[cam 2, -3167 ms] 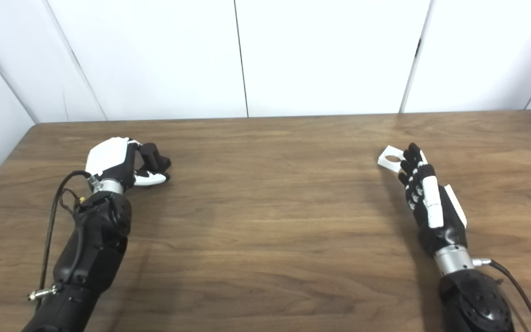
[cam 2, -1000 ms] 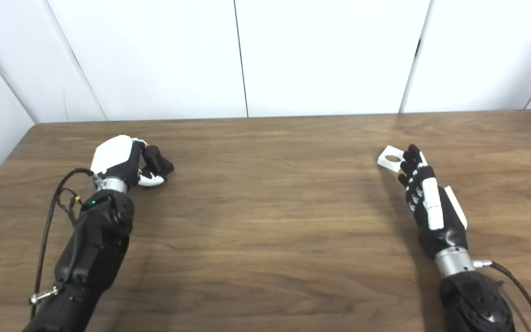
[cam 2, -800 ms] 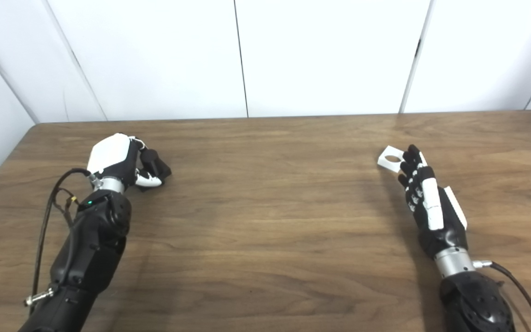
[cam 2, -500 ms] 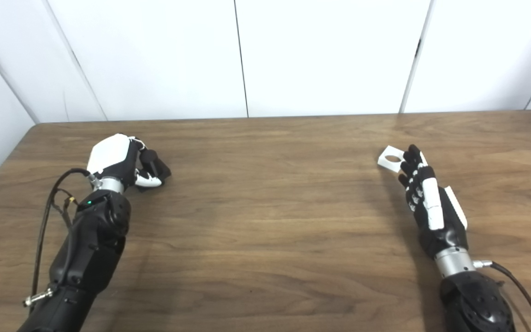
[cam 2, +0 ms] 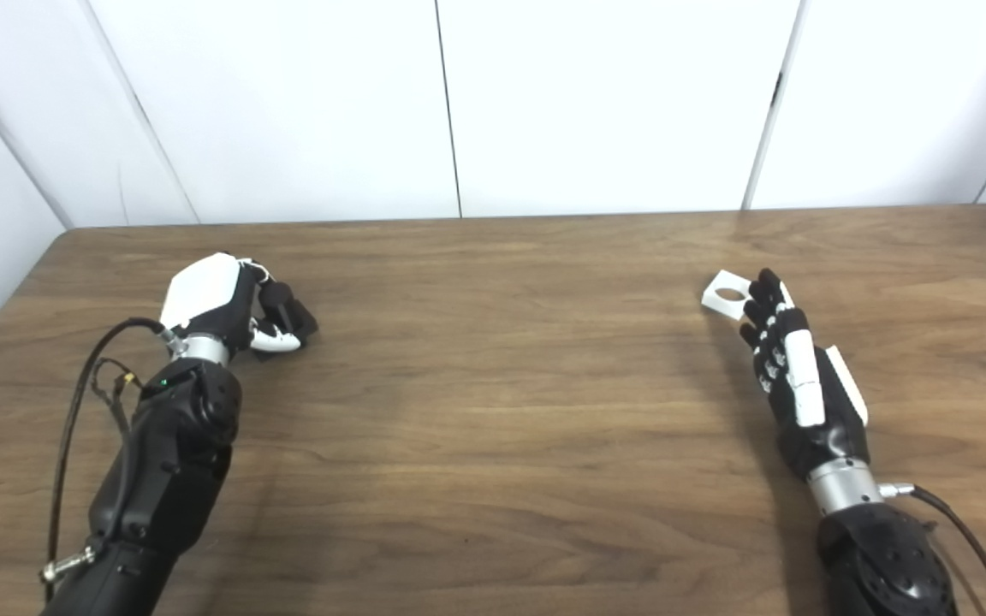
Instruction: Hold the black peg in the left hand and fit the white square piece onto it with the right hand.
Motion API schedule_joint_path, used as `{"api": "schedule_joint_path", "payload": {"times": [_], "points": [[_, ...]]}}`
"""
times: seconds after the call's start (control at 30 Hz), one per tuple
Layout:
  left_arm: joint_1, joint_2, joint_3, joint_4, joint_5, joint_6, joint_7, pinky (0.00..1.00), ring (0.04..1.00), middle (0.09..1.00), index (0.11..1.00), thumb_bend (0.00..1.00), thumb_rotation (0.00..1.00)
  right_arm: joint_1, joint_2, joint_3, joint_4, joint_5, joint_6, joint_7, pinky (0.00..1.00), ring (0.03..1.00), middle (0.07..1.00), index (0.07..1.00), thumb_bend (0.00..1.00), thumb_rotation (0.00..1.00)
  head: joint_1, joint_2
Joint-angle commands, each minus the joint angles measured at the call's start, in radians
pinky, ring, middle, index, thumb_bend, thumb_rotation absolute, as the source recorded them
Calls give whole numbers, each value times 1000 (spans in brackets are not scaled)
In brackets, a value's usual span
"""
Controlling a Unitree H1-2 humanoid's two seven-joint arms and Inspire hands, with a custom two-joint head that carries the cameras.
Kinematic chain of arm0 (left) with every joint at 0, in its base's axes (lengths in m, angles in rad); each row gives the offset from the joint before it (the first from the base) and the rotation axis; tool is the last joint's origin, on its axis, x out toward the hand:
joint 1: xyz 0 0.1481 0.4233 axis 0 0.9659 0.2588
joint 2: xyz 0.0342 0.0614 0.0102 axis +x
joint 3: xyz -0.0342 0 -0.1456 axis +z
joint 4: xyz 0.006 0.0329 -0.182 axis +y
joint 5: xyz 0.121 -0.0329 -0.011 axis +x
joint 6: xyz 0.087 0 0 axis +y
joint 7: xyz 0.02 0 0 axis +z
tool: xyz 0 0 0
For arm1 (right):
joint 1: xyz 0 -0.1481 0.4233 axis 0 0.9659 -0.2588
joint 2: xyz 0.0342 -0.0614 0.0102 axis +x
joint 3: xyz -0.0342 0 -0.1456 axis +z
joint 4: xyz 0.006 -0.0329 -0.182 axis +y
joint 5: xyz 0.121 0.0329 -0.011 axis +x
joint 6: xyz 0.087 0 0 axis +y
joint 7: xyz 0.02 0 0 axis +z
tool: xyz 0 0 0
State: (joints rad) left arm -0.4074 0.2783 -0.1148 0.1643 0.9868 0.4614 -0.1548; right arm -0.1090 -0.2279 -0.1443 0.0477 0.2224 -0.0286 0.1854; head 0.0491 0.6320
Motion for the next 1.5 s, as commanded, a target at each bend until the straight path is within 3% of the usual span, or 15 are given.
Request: {"api": "schedule_joint_path", "payload": {"times": [0.0,0.47,1.07,1.47], "points": [[-3,0,-5,-39,-3,8,-4,1000,1000,903,489,523,66,27,11,4,20,1,-11,-1,1000,1000,1000,1000,587,1000,1,1],[81,-7,-75,-172,-26,-2,-22,1000,1000,910,488,523,68,35,31,11,-11,9,19,-5,1000,1000,1000,1000,545,1000,-23,3],[198,-18,-182,-336,-37,-59,8,1000,1000,913,488,523,72,37,47,19,-23,-2,33,-23,1000,1000,1000,1000,588,1000,-47,5],[256,-54,-242,-433,1,-68,-29,1000,1000,908,489,523,74,35,52,27,-32,-18,36,-31,1000,1000,1000,1000,599,1000,-59,7]]}}
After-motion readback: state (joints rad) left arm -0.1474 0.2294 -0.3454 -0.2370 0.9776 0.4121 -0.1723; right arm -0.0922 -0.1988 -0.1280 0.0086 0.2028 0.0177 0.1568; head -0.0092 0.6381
